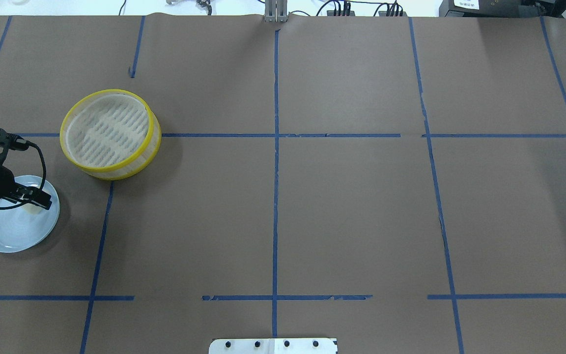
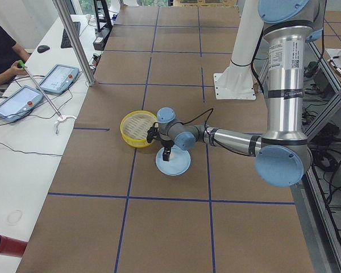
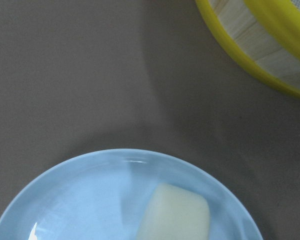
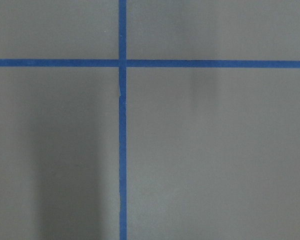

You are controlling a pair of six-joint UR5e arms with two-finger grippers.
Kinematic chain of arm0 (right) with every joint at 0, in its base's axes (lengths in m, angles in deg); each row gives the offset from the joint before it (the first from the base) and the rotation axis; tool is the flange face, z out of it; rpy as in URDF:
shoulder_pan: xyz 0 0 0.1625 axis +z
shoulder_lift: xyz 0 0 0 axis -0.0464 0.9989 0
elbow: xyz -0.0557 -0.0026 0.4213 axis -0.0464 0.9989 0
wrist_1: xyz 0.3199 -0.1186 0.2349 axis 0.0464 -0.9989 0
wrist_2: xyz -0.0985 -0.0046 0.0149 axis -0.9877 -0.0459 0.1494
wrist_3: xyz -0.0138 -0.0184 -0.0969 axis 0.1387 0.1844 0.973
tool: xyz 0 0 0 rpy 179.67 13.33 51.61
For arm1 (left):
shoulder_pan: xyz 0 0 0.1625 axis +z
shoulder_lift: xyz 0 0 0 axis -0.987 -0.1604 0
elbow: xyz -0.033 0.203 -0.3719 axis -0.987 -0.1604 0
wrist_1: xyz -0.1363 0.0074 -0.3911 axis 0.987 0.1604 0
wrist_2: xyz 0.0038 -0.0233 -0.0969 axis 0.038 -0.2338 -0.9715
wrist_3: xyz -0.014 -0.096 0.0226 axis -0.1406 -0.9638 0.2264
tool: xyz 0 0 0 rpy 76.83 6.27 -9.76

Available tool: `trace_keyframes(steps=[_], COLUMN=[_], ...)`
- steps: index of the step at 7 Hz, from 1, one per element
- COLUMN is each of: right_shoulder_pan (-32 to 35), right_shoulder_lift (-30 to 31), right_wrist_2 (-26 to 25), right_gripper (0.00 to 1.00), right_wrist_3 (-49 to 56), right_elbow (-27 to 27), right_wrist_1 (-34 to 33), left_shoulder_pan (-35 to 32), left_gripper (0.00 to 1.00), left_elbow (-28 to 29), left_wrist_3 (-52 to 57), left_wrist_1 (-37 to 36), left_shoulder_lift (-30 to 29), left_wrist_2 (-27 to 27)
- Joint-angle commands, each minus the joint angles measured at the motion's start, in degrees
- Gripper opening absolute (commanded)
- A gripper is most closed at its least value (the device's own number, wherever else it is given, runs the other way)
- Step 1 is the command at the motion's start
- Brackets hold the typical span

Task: Place bun in steamer
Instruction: 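Lower the left gripper onto the cream bun and close on it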

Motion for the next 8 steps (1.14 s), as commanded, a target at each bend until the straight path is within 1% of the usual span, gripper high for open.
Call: trace_keyframes(steps=[1,2,3,4,5,8], right_shoulder_pan=[0.0,0.0,0.0,0.1,0.1,0.1], right_shoulder_lift=[0.0,0.0,0.0,0.0,0.0,0.0], right_wrist_2=[0.0,0.0,0.0,0.0,0.0,0.0], right_gripper=[1.00,1.00,1.00,1.00,1.00,1.00], right_wrist_3=[0.0,0.0,0.0,0.0,0.0,0.0], right_elbow=[0.0,0.0,0.0,0.0,0.0,0.0], right_wrist_1=[0.0,0.0,0.0,0.0,0.0,0.0], left_shoulder_pan=[0.0,0.0,0.0,0.0,0.0,-0.3], left_gripper=[0.70,0.57,0.42,0.36,0.31,0.31], left_elbow=[0.0,0.0,-0.1,0.0,-0.3,-0.9], left_wrist_3=[0.2,0.4,0.4,0.4,0.4,0.4], left_wrist_1=[0.0,0.0,0.0,0.0,0.0,1.1], left_shoulder_lift=[-0.1,-0.1,-0.1,-0.1,-0.1,0.2], left_wrist_2=[0.0,-0.1,-0.1,-0.1,-0.1,-0.3])
